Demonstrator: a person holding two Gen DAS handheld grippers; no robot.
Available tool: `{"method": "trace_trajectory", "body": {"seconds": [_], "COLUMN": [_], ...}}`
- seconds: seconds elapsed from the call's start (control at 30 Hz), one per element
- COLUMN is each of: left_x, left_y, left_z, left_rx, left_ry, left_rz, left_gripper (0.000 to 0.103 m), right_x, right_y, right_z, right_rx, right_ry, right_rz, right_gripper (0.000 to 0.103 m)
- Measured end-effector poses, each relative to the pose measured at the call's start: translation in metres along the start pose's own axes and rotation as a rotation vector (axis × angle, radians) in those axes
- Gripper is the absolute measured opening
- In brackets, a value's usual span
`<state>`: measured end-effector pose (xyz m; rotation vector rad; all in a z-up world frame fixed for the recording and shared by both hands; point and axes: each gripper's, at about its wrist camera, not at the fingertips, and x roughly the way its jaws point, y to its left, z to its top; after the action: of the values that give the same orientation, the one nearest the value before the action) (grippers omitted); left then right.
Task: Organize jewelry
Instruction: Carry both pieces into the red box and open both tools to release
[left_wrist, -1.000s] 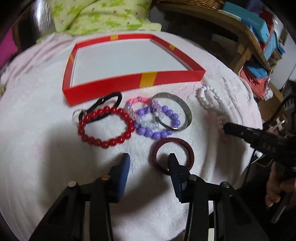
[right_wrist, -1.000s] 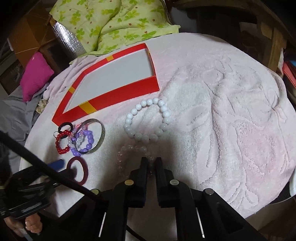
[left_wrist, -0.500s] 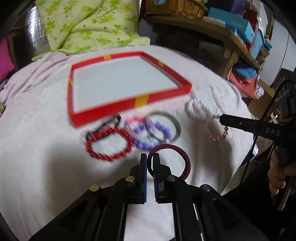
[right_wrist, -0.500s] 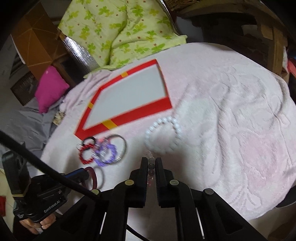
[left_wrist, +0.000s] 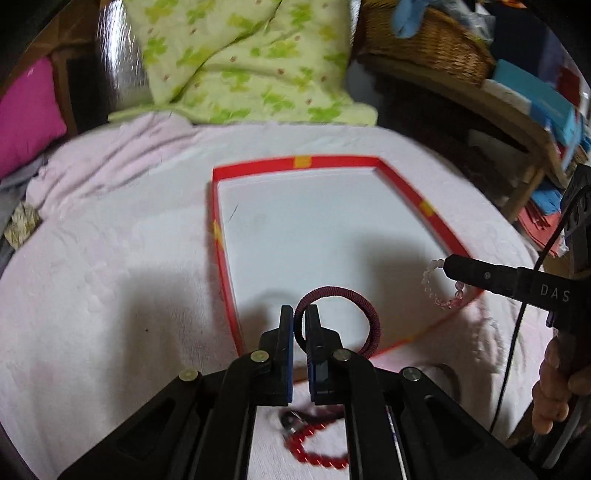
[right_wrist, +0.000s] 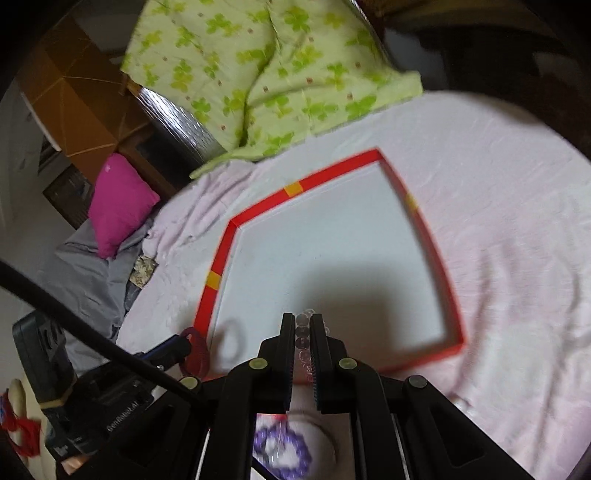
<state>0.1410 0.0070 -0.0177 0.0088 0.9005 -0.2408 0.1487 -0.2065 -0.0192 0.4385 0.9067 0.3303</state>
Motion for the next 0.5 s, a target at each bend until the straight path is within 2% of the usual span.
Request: {"method": "trace_trajectory", "body": {"seconds": [0.1, 0.17, 0.2, 0.23, 0.27, 0.3, 0.33, 0.4, 0.5], "left_x": [0.01, 0.015, 0.016, 0.015, 0.012, 0.01, 0.006, -0.001, -0.009], "left_y": [0.002, 0.004, 0.006, 0.008, 0.009, 0.01, 0.009, 0.007, 0.006], "left_z": [0.004, 0.005, 0.005, 0.005, 0.005, 0.006, 0.006, 0.004, -0.002], "left_rx": [-0.001, -0.001, -0.006, -0.015, -0.022, -0.023, -0.017, 0.002, 0.011], "left_ry": [0.012, 0.021, 0.026, 0.022, 0.008, -0.009, -0.02, -0.038, -0.044], "left_rz": [0.015, 0.036, 0.039, 0.04, 0.05, 0.057, 0.06, 0.068, 0.088], "left_gripper": [0.006, 0.015, 0.028, 0.044, 0.05, 0.055, 0.055, 0.055, 0.056], "right_x": [0.023, 0.031, 0.032, 0.033, 0.031, 0.028, 0.022, 0.008, -0.011], "right_y": [-0.001, -0.002, -0.003, -0.004, -0.005, -0.007, -0.009, -0.015, -0.019], "right_z": [0.005, 0.009, 0.012, 0.014, 0.016, 0.019, 0.021, 0.02, 0.018], "right_rx": [0.016, 0.027, 0.029, 0.025, 0.022, 0.02, 0.022, 0.029, 0.022], "right_ry": [0.045, 0.05, 0.039, 0.029, 0.023, 0.006, -0.019, -0.069, -0.09], "right_rz": [0.0, -0.021, -0.037, -0.057, -0.066, -0.072, -0.078, -0.08, -0.059], "right_gripper": [0.009, 0.012, 0.012, 0.018, 0.034, 0.043, 0.058, 0.06, 0.06]}}
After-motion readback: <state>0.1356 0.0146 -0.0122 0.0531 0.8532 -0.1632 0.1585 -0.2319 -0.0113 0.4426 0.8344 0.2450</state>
